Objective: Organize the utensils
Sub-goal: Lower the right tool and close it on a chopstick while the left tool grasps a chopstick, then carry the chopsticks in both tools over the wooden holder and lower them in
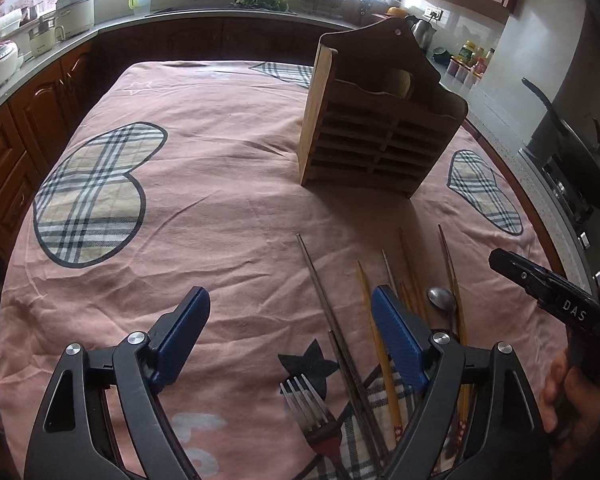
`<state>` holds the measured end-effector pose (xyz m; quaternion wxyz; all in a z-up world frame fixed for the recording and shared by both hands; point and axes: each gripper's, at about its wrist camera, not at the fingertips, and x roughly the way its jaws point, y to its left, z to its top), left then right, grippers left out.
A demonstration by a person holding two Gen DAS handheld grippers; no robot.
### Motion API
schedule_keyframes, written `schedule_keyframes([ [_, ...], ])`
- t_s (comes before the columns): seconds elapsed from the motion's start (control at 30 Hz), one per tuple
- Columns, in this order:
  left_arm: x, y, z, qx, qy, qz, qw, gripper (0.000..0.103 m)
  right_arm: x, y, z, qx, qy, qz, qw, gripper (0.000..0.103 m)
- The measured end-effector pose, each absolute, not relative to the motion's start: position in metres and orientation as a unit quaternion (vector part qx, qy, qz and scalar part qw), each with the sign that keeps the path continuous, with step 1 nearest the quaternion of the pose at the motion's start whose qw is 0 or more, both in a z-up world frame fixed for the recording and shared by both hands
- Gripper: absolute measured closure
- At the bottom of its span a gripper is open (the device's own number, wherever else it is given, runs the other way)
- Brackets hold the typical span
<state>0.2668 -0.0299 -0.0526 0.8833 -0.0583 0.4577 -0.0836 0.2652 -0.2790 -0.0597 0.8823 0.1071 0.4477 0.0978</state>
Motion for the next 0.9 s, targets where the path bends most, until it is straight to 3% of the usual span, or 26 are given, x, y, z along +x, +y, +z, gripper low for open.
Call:
schedule_keyframes([
  [0.13,0.293,-0.037,-0.066,-0.058,0.486,-0.092,0.867,0.028,0.292,-0.278,-0.081,0.12,0.481,0.099,0.863,0.061],
  [0.47,0.332,-0.049,-0.094,-0.045,0.533,-0.104,0.838,0.046,0.33,-0.278,-0.111,0.129,0.521,0.093,0.839,0.071],
  [0.6,0.335,-0.057,-0.092,-0.024,0.528,-0.101,0.843,0.049,0.336,-0.274,-0.113,0.115,0.521,0.09,0.841,0.075],
  [0.7,0.336,-0.067,-0.093,0.004,0.521,-0.095,0.848,0.061,0.337,-0.268,-0.113,0.089,0.519,0.082,0.846,0.088],
  [0.77,0.336,-0.072,-0.093,0.016,0.516,-0.092,0.851,0.084,0.339,-0.266,-0.113,0.077,0.516,0.08,0.85,0.096],
  [0.83,0.339,-0.072,-0.092,0.006,0.52,-0.095,0.849,0.095,0.339,-0.267,-0.113,0.085,0.515,0.086,0.849,0.097],
  [0.9,0.341,-0.069,-0.09,-0.011,0.524,-0.101,0.845,0.096,0.338,-0.27,-0.112,0.099,0.515,0.089,0.846,0.097],
])
